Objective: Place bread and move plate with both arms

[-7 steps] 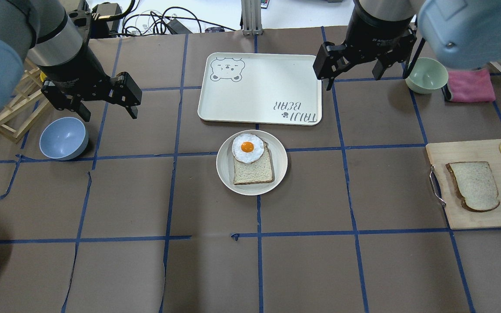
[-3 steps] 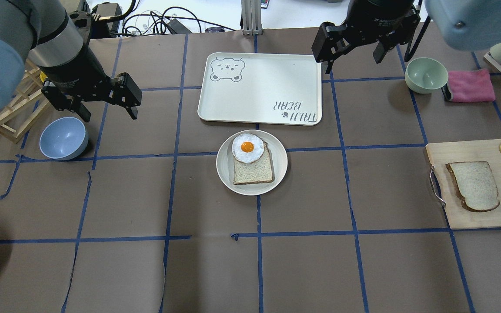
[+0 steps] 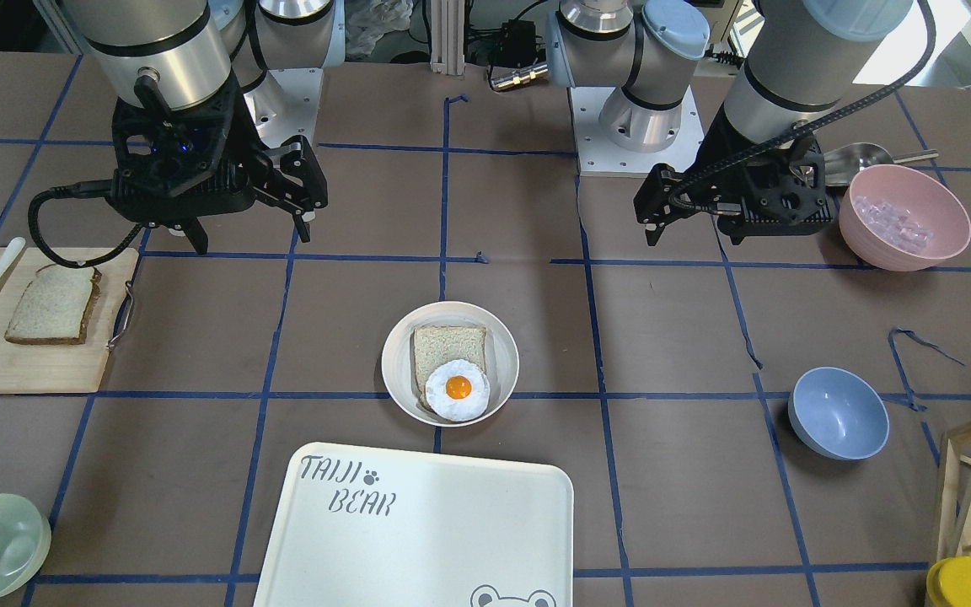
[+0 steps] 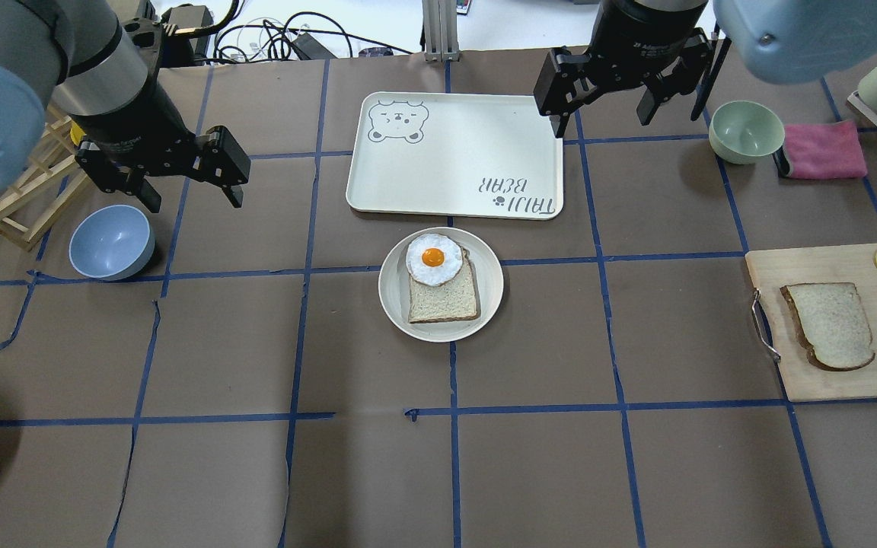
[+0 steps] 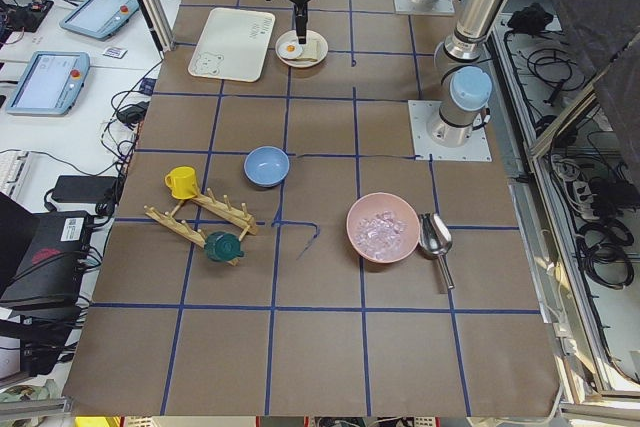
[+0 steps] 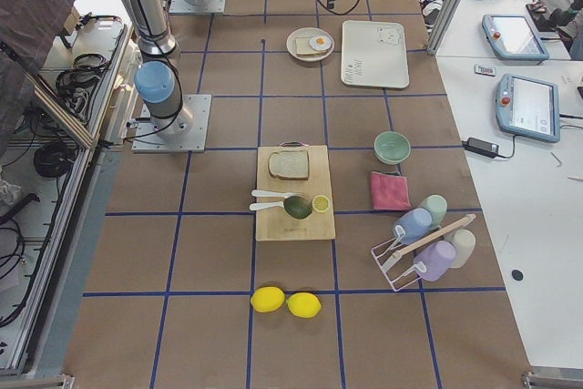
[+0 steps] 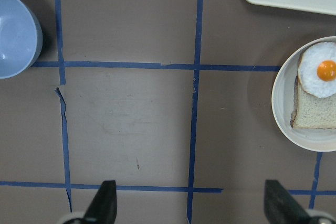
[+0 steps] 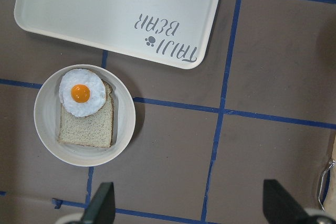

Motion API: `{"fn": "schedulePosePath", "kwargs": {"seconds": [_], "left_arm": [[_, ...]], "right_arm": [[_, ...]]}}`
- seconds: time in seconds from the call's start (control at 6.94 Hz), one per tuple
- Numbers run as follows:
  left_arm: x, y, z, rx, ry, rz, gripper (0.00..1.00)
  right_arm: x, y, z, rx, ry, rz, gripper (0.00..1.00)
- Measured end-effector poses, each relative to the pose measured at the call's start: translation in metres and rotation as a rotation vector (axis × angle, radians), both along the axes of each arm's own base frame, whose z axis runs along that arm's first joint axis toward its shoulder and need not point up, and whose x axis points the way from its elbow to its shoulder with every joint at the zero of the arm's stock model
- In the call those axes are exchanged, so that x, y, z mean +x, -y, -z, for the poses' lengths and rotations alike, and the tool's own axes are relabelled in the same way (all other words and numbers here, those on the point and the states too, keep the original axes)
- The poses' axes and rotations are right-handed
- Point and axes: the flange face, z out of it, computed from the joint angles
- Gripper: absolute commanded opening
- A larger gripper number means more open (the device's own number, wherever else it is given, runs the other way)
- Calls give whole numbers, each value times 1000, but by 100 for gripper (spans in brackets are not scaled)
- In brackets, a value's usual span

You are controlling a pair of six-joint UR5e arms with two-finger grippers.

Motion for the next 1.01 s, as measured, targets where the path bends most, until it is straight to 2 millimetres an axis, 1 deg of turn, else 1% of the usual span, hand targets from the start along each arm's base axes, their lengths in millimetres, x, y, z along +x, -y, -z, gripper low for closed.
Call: {"fn": "schedulePosePath", "kwargs": {"seconds": [0.43, 0.72, 1.01], "left_arm": [[0, 1, 1, 2, -1, -1, 100], [0, 1, 2, 1, 0, -1, 100], [1, 2, 2, 2, 3, -1, 100]], "right_arm": [[-6, -6, 0, 27, -1, 28, 100], [-9, -6, -13, 10, -5, 27, 100], [-9, -7, -14, 15, -6, 34, 100]]}}
